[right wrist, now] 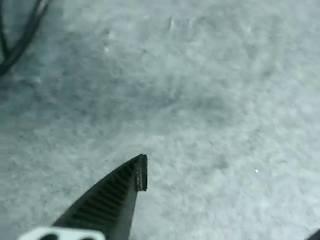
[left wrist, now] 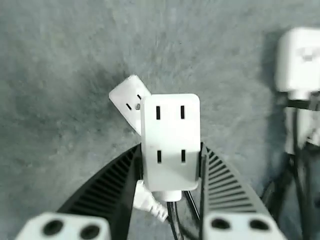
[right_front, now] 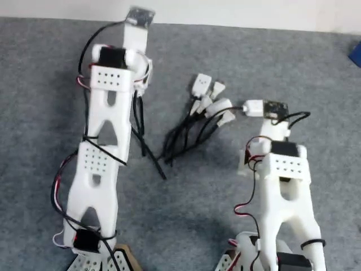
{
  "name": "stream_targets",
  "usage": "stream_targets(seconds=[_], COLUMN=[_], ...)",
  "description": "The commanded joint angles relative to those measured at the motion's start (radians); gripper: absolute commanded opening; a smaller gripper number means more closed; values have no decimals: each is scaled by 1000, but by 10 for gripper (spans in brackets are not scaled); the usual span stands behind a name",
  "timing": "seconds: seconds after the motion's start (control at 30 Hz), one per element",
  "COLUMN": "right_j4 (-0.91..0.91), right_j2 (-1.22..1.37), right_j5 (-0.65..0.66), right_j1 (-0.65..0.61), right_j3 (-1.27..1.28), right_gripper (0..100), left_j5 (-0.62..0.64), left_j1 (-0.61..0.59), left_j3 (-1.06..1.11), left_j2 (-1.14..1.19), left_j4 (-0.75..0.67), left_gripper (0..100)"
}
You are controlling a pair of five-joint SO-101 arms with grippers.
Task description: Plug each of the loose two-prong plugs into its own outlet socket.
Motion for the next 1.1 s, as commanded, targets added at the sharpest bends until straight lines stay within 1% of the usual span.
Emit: stream_targets(seconds=[0.0, 0.07, 0.13, 0.2, 0.3, 0.37, 0.4, 0.53, 0.6, 0.67, 0.77, 0.9, 1.07], right_j4=[54, 54, 54, 54, 35, -8, -33, -70, -73, -73, -73, -73, -74], right_j2=[-38, -38, -38, -38, -38, -38, -38, -38, -38, -38, -38, -38, -38], right_j5=[83, 101, 141, 209, 293, 305, 305, 304, 273, 224, 166, 133, 137], right_j1=[48, 84, 134, 191, 269, 291, 289, 245, 237, 237, 239, 242, 240], right_j3=[-59, -53, -51, -28, 33, 81, 104, 150, 156, 157, 159, 159, 159], right_gripper=[522, 522, 522, 522, 522, 522, 522, 522, 522, 522, 522, 522, 522], left_j5=[-61, -98, -169, -295, -534, -621, -643, -637, -597, -577, -577, -552, -540], left_j1=[67, 137, 225, 320, 440, 503, 529, 602, 634, 670, 723, 753, 754], left_j3=[263, 458, 653, 862, 1184, 1353, 1425, 1687, 1797, 1874, 1922, 1876, 1733], left_j2=[-275, -403, -535, -668, -866, -970, -1012, -1078, -1076, -1076, -1064, -924, -697], left_j4=[17, 17, 17, 17, 17, 8, -29, -273, -416, -546, -664, -733, -738], left_gripper=[6, 6, 6, 6, 6, 5, 5, 5, 5, 5, 5, 5, 7])
